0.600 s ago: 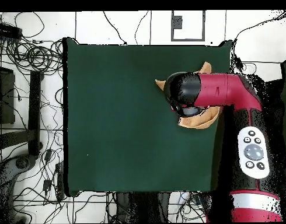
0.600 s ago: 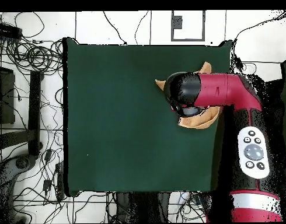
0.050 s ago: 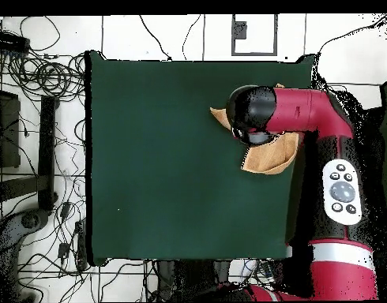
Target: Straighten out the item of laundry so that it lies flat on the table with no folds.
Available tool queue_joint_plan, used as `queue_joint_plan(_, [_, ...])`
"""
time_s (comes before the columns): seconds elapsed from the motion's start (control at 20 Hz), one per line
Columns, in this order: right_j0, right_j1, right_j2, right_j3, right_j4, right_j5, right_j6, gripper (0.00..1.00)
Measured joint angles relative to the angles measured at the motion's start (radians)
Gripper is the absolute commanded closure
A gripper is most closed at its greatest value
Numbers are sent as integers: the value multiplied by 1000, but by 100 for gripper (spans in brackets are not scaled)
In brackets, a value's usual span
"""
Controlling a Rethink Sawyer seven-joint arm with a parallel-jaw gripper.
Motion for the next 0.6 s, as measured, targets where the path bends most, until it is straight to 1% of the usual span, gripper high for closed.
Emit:
queue_joint_plan(0.3, [0,42,0,-74,27,63,0,100])
queue_joint_plan(0.5, [0,81,0,-145,32,140,0,100])
queue_joint_plan(0.6, [0,89,0,-162,32,153,0,100])
